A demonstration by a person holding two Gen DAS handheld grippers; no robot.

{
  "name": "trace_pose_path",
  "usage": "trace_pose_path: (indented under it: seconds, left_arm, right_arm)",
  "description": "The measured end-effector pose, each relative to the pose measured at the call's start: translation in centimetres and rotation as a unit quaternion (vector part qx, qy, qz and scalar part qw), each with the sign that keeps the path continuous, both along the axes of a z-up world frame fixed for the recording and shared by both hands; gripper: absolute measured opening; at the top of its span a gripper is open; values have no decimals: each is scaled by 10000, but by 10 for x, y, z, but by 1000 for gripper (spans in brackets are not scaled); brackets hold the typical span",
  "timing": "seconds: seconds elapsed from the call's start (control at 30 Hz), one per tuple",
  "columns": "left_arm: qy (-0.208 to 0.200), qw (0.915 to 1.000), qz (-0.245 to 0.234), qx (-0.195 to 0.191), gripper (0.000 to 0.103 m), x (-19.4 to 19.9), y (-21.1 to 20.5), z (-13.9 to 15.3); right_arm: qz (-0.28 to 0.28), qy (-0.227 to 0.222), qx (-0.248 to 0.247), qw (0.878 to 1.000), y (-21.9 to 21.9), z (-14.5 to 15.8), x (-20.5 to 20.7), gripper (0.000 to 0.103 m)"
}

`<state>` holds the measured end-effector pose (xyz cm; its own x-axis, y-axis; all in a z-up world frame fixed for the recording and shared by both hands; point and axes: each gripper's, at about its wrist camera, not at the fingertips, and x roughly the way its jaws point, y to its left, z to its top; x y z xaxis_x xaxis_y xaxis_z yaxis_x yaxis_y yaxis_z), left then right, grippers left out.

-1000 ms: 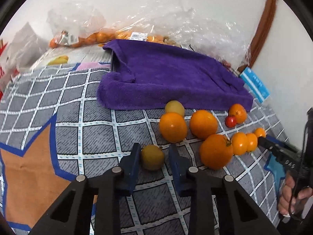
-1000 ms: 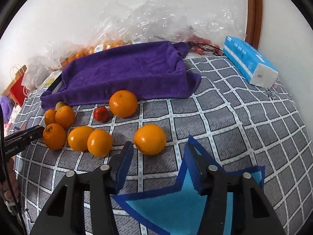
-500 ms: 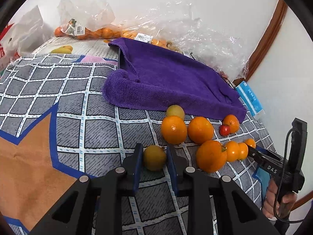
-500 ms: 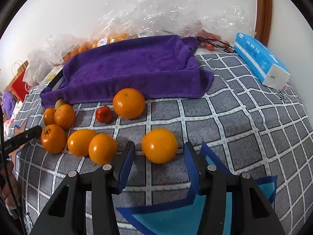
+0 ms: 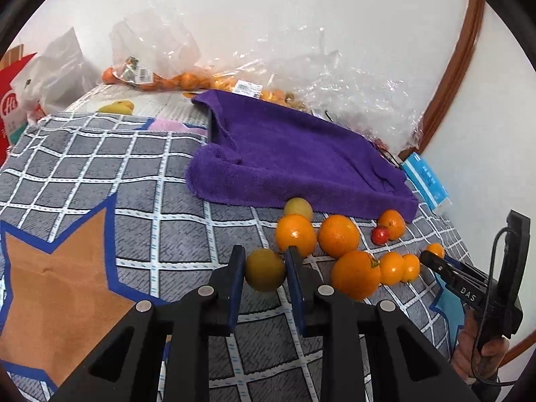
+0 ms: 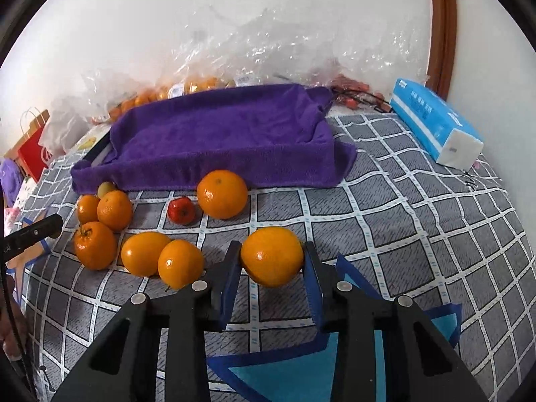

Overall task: Organize fruits
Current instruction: 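Close both tools on their fruits and lift them off the bed, then carry the yellow fruit and orange over the purple towel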

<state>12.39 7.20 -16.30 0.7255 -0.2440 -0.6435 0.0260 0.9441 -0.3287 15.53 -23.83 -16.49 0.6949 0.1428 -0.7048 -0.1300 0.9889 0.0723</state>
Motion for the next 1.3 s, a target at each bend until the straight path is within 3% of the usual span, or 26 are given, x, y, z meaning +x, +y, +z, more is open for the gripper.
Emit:
trace_pose_path:
  seconds: [0.2,0.33,0.6,0.73,1.17,1.3]
  left_arm:
    - [207,9975,677,-72,23,-4,16,-4]
    - [260,9970,725,-48,23,-5,22,7]
    - [-65,9989,435,133,23,13,9,69]
    - [-194,9990,351,213,23,31,1,86]
    - [-370,9991,189,113,23,94,-18,108]
    - [-447,9989,169,3,23,106,-20,98]
  right_arm:
    - [-27,-80,179,9998,-6,3,-3,36]
    - [-78,57,395,9992,-7,8,-2,36]
    - [73,-454,428,9980,15,68,5,36]
    - [201,-806,340,9960,31,90,18,36]
    - [176,-1025,323,9941,46,101,70,36]
    - [96,-1108,325,9933,49,99,86,36]
